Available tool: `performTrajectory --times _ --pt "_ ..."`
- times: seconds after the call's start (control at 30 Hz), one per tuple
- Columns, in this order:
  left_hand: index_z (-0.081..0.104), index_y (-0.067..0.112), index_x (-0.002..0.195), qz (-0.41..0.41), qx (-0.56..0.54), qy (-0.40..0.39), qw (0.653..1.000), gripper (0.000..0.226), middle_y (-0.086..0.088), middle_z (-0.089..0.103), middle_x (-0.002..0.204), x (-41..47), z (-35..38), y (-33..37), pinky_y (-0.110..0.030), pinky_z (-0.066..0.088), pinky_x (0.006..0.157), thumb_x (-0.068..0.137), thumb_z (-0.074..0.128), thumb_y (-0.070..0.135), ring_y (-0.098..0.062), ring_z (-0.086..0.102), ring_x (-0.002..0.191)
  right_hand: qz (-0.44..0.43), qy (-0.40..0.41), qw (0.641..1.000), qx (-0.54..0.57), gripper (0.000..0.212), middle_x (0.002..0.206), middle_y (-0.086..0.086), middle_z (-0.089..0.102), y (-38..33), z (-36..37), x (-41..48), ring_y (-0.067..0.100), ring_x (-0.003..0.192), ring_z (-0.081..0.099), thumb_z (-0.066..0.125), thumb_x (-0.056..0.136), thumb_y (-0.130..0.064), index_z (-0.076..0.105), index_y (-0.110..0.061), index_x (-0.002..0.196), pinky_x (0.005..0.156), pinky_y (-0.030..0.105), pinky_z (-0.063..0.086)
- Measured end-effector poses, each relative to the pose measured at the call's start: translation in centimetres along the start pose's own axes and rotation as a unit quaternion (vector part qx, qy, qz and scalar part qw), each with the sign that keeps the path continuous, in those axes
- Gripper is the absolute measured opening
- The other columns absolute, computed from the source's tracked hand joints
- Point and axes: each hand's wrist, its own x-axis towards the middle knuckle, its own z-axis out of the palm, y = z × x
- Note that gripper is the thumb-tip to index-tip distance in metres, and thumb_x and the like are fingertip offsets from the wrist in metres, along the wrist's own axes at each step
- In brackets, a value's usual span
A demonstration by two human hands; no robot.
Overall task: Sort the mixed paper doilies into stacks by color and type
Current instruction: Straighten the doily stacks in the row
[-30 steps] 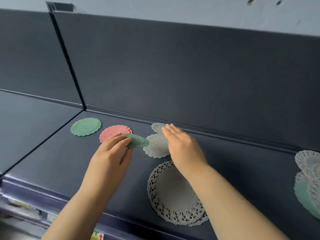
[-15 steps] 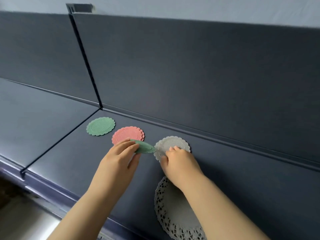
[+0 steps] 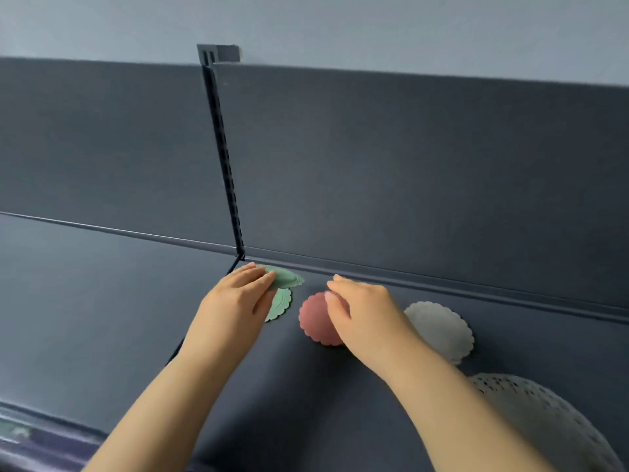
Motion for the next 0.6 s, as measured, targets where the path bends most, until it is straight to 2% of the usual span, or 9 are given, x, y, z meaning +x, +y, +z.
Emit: performTrajectory --times 0.1,0.23,0.37,0.47,0.53,0.6 --pt "0.072 0.006 0.090 0.004 0.027 -0.120 0.992 0.010 -0.006 0.070 0.096 0.4 0.9 -3.7 -0.032 0.054 0.075 0.084 0.065 0.009 -0.024 0.064 0.097 0.019 0.016 1.000 -0.010 0.030 0.136 -0.004 0.050 -2.3 1.9 0.7 0.021 0.118 0.049 0.040 0.094 -0.029 0.059 -0.012 0.110 0.093 0.035 0.042" --pt "0.061 0.014 0.117 -0.013 0.045 -0.269 0.962 0.031 0.000 0.056 0.126 -0.1 2.5 -6.4 -0.028 0.039 0.096 0.097 0.043 0.027 -0.016 0.047 0.121 0.050 0.033 0.998 -0.030 0.029 0.130 -0.003 0.054 -3.9 3.4 0.4 0.024 0.106 0.053 0.038 0.094 -0.026 0.059 -0.009 0.104 0.087 0.032 0.042" --pt "0.051 0.018 0.131 -0.001 0.049 -0.319 0.946 0.041 0.001 0.044 0.140 0.2 2.2 -6.9 -0.025 0.032 0.102 0.097 0.041 0.038 -0.016 0.037 0.130 0.047 0.022 0.997 -0.065 0.026 0.117 -0.002 0.060 -4.4 4.8 0.2 0.018 0.104 0.050 0.034 0.093 -0.024 0.059 -0.017 0.093 0.092 0.027 0.033" --pt "0.042 0.024 0.136 0.020 0.095 -0.325 0.941 0.048 0.005 0.037 0.143 -0.2 1.7 -7.0 -0.030 0.032 0.103 0.095 0.038 0.048 -0.017 0.036 0.129 0.054 0.043 0.996 -0.057 0.028 0.124 -0.004 0.059 -5.4 6.0 0.4 0.012 0.113 0.049 0.041 0.094 -0.025 0.062 -0.019 0.112 0.092 0.015 0.026" --pt "0.040 0.026 0.136 0.057 0.131 -0.312 0.939 0.050 0.005 0.038 0.141 -0.6 1.1 -6.6 -0.034 0.027 0.107 0.094 0.036 0.052 -0.017 0.035 0.129 0.059 0.034 0.996 -0.049 0.031 0.127 -0.006 0.057 -6.1 6.6 0.3 0.010 0.113 0.050 0.043 0.094 -0.028 0.058 -0.021 0.119 0.088 0.016 0.032" --pt "0.039 0.031 0.136 0.081 0.120 -0.282 0.949 0.046 0.007 0.042 0.138 -0.9 0.5 -5.7 -0.034 0.027 0.108 0.094 0.033 0.051 -0.017 0.037 0.128 0.058 0.019 0.997 -0.046 0.032 0.129 -0.009 0.055 -6.5 7.0 -0.1 0.010 0.114 0.050 0.042 0.093 -0.030 0.055 -0.024 0.122 0.089 0.021 0.039"
